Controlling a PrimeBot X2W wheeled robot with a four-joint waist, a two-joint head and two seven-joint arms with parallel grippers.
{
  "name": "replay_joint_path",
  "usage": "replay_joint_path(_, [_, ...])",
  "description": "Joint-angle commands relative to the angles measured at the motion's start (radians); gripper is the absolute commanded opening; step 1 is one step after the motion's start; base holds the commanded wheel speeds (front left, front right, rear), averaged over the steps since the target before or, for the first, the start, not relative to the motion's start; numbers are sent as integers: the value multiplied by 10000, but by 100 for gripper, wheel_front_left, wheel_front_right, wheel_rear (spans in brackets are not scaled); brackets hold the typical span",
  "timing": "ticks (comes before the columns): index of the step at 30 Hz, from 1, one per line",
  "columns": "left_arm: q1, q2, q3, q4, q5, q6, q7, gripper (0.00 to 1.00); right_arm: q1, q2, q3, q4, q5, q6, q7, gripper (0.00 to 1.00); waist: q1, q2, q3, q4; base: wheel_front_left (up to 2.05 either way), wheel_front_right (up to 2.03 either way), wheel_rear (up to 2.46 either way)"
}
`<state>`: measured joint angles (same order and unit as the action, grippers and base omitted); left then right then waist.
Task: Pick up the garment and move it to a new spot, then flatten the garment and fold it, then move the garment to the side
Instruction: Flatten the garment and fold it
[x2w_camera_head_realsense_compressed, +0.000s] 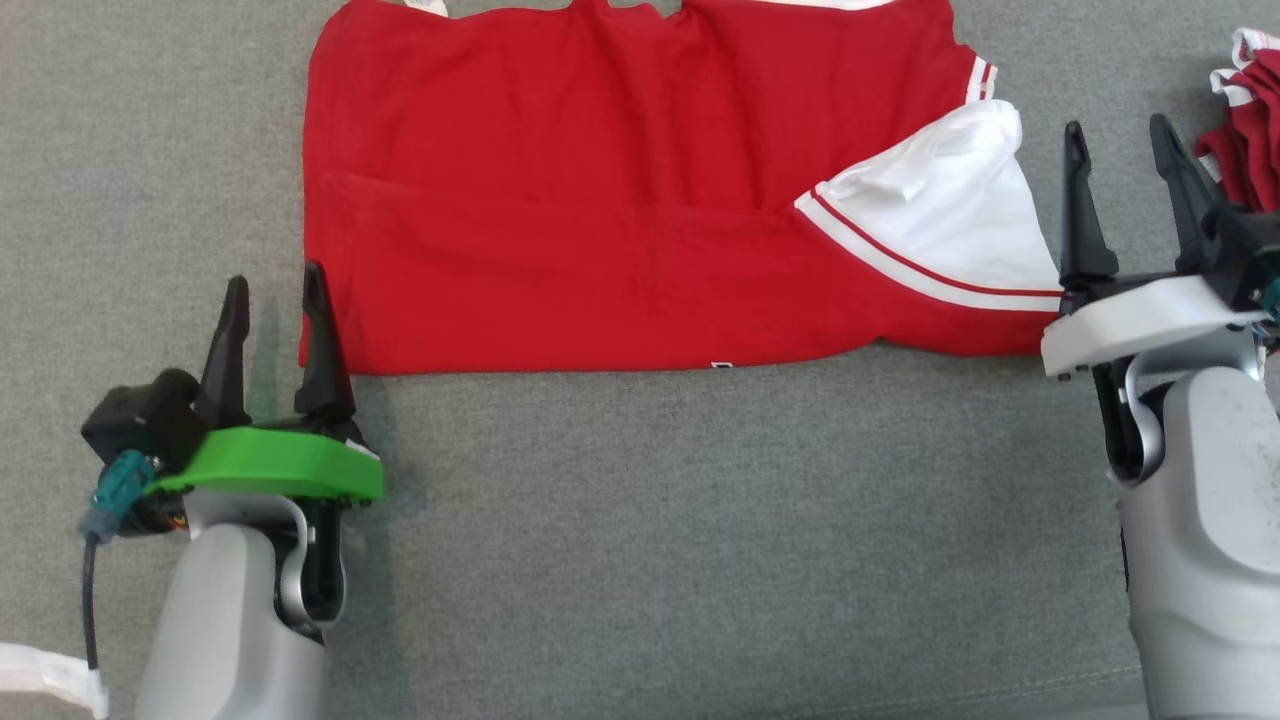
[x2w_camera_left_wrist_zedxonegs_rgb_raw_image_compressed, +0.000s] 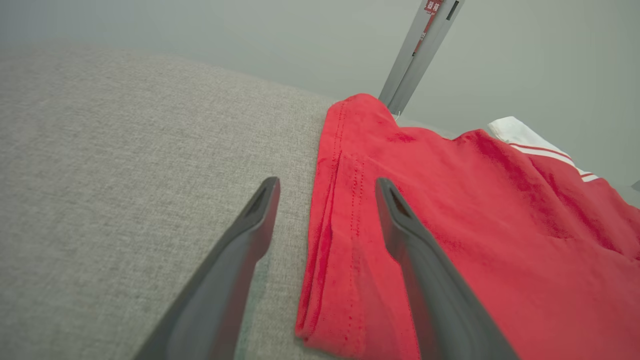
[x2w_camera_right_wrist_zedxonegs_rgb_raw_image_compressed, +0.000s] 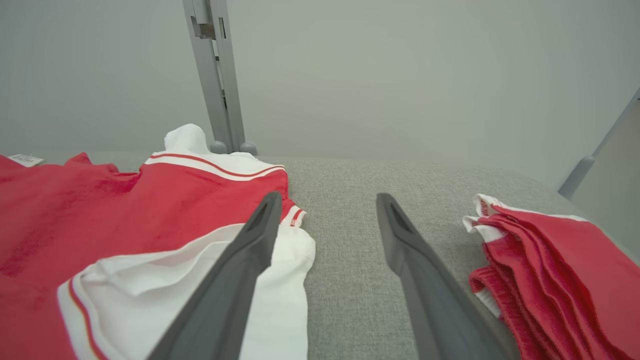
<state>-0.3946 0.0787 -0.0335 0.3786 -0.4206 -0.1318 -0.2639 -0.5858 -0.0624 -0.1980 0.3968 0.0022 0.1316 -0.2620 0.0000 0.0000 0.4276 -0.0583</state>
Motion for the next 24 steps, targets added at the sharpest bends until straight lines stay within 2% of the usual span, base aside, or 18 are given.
replay_joint_path(1, [313, -45, -31, -5, 124, 24, 1, 100, 411, 41, -87, -159, -24, -21, -38, 100, 0, 0, -26, 3, 0, 0, 0])
replay_joint_path(9, [710, -9, -242, 457, 492, 25, 1, 100, 1766, 93, 54, -206, -185, -21, -40, 100, 0, 0, -9, -38, 0, 0, 0])
replay_joint_path(15, [515, 11, -198, 1254, 688, 25, 16, 100, 1959, 98, 291, 528, -168, -21, -38, 100, 0, 0, 29, -31, 0, 0, 0])
replay_joint_path(18, [427, 40, -544, 1841, 713, 25, 51, 100, 1925, 109, 552, 1182, -161, -21, -1, 100, 0, 0, 27, -8, 0, 0, 0])
replay_joint_path(19, [414, 47, -653, 2054, 652, 25, 85, 81, 1905, 114, 653, 1398, -112, -21, 32, 49, 0, 0, 15, 1, 0, 0, 0])
replay_joint_path(20, [380, 61, -744, 2286, 599, 24, 90, 49, 1868, 118, 777, 1590, -103, -19, 46, 30, 0, 0, 0, 16, 0, 0, 0])
replay_joint_path(21, [357, 74, -832, 2547, 540, 24, 97, 30, 1826, 123, 890, 1768, -59, -19, 52, 0, 0, 0, -21, 31, 0, 0, 0])
replay_joint_path(23, [307, 90, -936, 2845, 445, 24, 120, 0, 1762, 126, 1060, 1941, 34, -19, 57, 0, 0, 0, -67, 51, 0, 0, 0])
replay_joint_path(24, [291, 103, -1037, 3008, 378, 24, 125, 0, 1741, 128, 1147, 1999, 74, -19, 57, 0, 0, 0, -101, 61, 0, 0, 0])
